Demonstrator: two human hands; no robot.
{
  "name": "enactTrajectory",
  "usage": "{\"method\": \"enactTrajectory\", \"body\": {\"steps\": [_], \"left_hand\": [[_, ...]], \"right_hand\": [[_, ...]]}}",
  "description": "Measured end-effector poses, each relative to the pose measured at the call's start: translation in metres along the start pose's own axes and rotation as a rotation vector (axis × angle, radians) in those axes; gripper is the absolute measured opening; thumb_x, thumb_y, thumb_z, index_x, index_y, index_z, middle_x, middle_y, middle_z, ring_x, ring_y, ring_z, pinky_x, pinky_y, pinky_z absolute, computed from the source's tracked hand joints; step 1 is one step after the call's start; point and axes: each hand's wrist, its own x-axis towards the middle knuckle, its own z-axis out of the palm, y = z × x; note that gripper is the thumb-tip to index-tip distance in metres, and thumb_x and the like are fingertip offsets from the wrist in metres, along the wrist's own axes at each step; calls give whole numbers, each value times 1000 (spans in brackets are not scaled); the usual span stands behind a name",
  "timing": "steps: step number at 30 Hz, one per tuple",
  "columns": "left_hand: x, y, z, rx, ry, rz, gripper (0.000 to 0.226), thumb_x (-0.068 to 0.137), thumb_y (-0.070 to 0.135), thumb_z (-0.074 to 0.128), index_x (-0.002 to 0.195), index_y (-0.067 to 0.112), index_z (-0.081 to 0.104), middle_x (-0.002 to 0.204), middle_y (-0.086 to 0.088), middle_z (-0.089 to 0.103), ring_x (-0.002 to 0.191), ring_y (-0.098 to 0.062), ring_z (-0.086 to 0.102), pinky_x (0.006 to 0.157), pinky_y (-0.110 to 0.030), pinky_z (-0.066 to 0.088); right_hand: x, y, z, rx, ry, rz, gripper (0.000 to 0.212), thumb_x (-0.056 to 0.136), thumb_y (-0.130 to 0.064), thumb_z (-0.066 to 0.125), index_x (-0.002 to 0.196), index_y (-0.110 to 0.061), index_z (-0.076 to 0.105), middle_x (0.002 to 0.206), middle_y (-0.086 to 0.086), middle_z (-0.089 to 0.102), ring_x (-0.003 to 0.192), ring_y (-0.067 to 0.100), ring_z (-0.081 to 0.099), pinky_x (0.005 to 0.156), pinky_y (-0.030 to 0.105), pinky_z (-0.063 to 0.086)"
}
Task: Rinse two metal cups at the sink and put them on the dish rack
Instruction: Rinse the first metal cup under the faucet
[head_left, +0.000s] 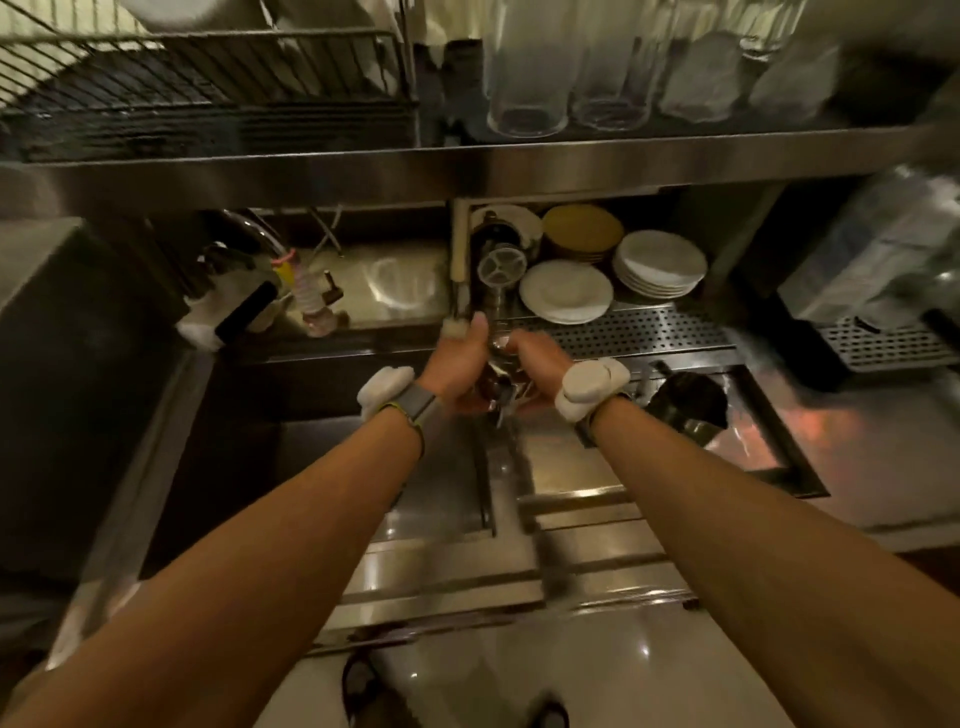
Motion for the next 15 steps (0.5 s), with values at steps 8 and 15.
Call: {"method": "enactTrajectory", "body": {"steps": [8,15], "left_hand": [[27,-23,51,70,-144,-179,76,83,73,36,123,12,56,122,-16,62,109,-37,61,85,-46,54],[51,-30,48,267,-138,-228,72,84,75,28,118,17,54,118,-21,63,94,-38,66,70,-40,57]], "right_hand": [[16,48,-45,79,-3,202,32,98,-29,38,82,-11,59,75,8,60,67,23,59,50,25,47],[39,59,-43,39,-77,301,35,97,-35,38,86,-10,60,88,17,64,75,33,63,63,36,54]]}}
